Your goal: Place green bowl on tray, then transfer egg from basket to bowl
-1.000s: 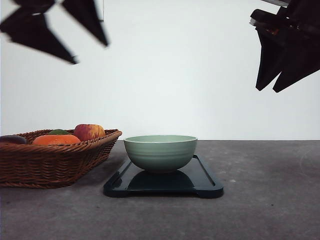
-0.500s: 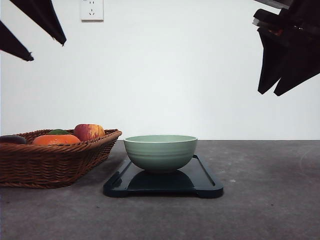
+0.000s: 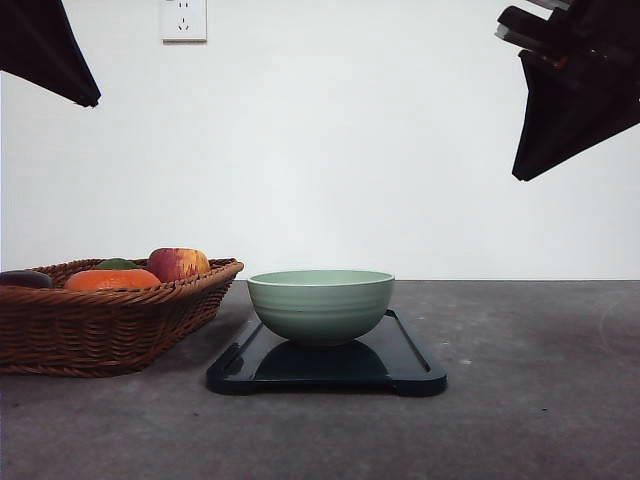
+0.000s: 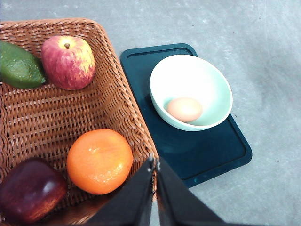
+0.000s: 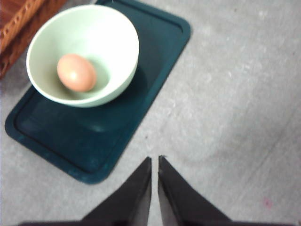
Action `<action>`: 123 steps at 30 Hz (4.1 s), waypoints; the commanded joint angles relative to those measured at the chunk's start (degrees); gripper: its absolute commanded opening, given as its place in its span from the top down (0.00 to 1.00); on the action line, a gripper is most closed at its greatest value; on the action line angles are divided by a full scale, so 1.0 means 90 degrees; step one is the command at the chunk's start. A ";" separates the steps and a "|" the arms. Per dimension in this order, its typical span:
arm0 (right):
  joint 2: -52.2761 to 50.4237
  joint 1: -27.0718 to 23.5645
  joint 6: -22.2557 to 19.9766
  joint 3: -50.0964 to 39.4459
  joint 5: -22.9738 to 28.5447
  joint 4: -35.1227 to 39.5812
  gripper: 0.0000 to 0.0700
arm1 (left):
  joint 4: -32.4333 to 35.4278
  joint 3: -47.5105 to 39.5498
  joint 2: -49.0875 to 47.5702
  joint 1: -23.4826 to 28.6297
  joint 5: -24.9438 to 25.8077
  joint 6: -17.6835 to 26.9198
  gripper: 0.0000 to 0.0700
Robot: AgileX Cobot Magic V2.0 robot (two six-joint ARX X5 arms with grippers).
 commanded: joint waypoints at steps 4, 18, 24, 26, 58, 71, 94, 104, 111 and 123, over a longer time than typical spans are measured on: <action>0.0039 0.0027 -0.0039 0.0046 -0.0010 0.0263 0.98 | 0.0009 0.0072 -0.0106 -0.0016 -0.0073 0.0353 1.00; 0.0039 0.0027 -0.0043 0.0046 0.0005 0.0666 0.98 | 0.2589 -0.3078 -0.2845 0.1353 -0.0345 0.0955 1.00; 0.0039 0.0027 -0.0043 0.0046 0.0005 0.0767 0.98 | 0.2730 -0.4545 -0.4436 0.1894 -0.0349 0.0955 1.00; 0.0039 0.0027 -0.0042 0.0046 0.0005 0.0802 0.98 | 0.2726 -0.4788 -0.4779 0.1987 -0.0352 0.0955 1.00; -0.0069 0.0028 -0.0186 0.0046 0.0107 0.0926 0.98 | 0.2705 -0.5452 -0.5853 0.2375 -0.0656 0.0979 1.00; -0.3222 -0.1013 -0.0736 -0.3024 0.1063 0.3015 0.98 | 0.2705 -0.5452 -0.5853 0.2375 -0.0655 0.0979 1.00; -0.7210 -0.2312 -0.0566 -0.5581 0.1055 0.2719 0.98 | 0.2706 -0.5452 -0.5853 0.2375 -0.0654 0.0979 1.00; -0.7210 -0.2312 -0.0566 -0.5581 0.1055 0.2718 0.98 | 0.2705 -0.5452 -0.5853 0.2375 -0.0654 0.0979 1.00; -0.7210 -0.2312 -0.0566 -0.5581 0.1056 0.2718 0.98 | 0.2707 -0.5452 -0.5853 0.2375 -0.0653 0.0979 1.00; -0.7210 -0.2312 -0.0566 -0.5581 0.1056 0.2718 0.98 | 0.2705 -0.5452 -0.5853 0.2375 -0.0653 0.0979 1.00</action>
